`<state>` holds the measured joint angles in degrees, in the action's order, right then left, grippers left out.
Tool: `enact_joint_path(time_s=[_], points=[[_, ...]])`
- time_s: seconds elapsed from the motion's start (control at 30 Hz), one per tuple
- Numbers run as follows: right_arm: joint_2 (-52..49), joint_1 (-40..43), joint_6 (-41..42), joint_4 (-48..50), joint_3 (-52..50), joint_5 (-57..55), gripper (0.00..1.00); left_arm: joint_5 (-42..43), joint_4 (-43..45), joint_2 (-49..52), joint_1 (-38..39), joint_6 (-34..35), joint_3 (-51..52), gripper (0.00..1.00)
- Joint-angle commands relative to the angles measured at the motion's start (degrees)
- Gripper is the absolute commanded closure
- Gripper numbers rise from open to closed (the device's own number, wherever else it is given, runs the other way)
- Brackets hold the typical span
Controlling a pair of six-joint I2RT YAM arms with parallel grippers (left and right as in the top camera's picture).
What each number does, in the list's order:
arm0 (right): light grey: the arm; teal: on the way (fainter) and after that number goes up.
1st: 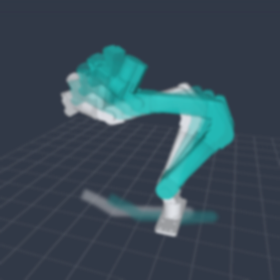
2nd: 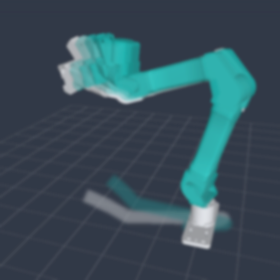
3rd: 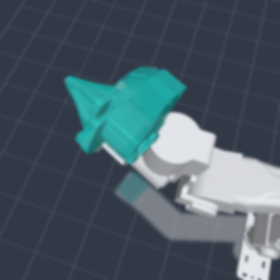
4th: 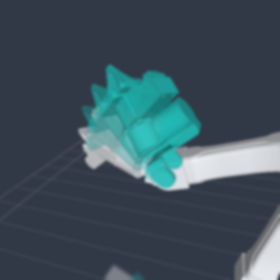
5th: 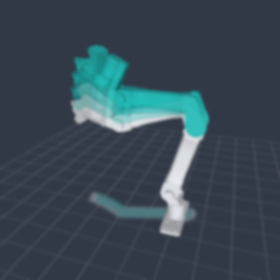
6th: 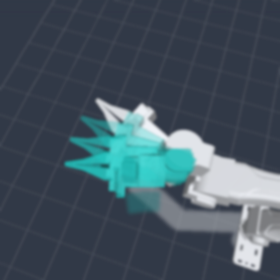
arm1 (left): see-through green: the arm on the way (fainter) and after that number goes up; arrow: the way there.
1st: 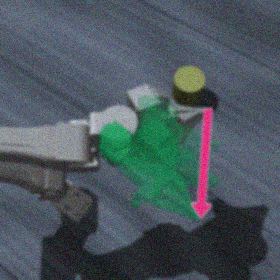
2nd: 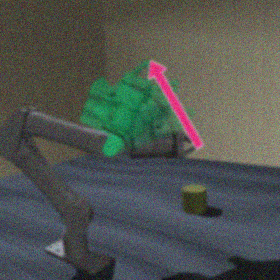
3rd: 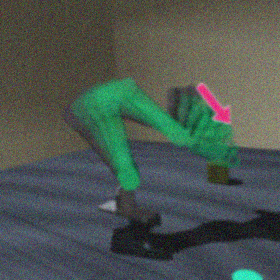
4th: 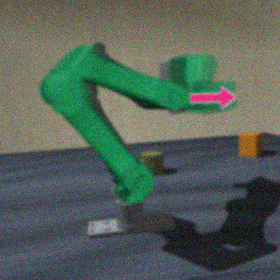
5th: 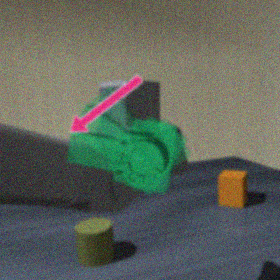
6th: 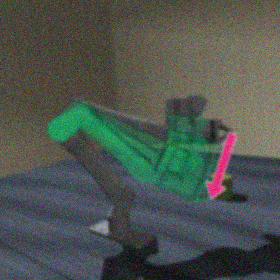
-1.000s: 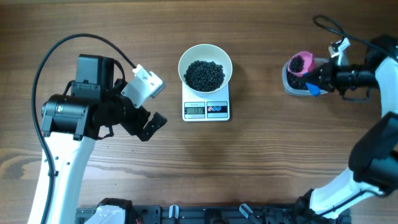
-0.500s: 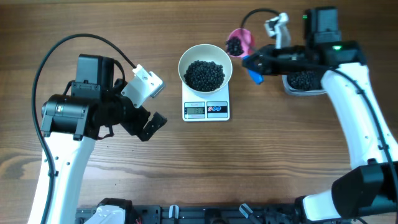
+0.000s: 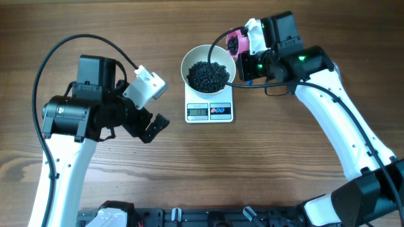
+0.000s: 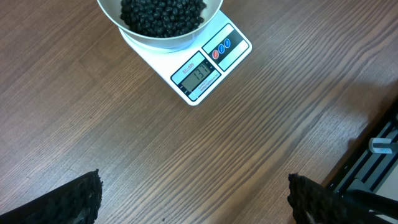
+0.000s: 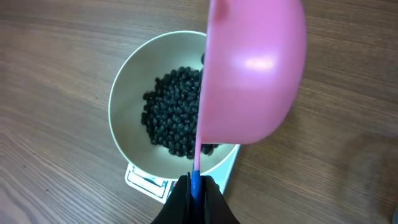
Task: Scoop item into bowl and weigh 150g on scale
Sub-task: 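Carry the scoop to the bowl and tilt it to pour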
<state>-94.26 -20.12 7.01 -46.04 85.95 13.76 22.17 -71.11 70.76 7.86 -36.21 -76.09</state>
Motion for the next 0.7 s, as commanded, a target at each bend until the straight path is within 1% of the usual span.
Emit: enact_joint_path(time_s=[0.0,0.37,0.47,0.5,0.53,0.57,0.6,0.63,0.67], points=[[0.98,-0.33,-1.27,0.09,0.28,3.87,0.96,0.04,-0.02,-0.46,-0.26,-1.05,0.20,0.00],[0.94,-0.35,-0.98,-0.96,0.28,5.88,0.96,0.04,-0.02,-0.46,-0.26,-1.07,0.20,0.00],[0.94,-0.33,-1.31,-0.90,0.28,4.50,0.96,0.04,-0.02,-0.46,-0.26,-1.07,0.20,0.00],[0.94,-0.35,-0.09,-0.11,0.28,3.89,0.96,0.04,-0.02,-0.46,-0.26,-1.05,0.20,0.00],[0.70,-0.76,0.46,0.55,0.28,5.86,0.96,0.04,-0.02,-0.46,-0.26,-1.05,0.20,0.00],[0.72,-1.55,-0.83,0.00,0.28,5.09,0.96,0.04,-0.02,-0.46,-0.26,-1.07,0.20,0.00],[0.72,-1.95,-2.64,-0.44,0.28,1.01,0.96,0.04,-0.02,-0.46,-0.26,-1.07,0.20,0.00],[0.68,-2.03,-0.42,0.07,0.26,0.68,0.96,0.04,-0.02,-0.46,-0.26,-1.07,0.20,0.00],[0.26,-2.73,-1.90,-0.63,0.26,0.66,0.96,0.04,-0.02,-0.46,-0.26,-1.07,0.20,0.00]])
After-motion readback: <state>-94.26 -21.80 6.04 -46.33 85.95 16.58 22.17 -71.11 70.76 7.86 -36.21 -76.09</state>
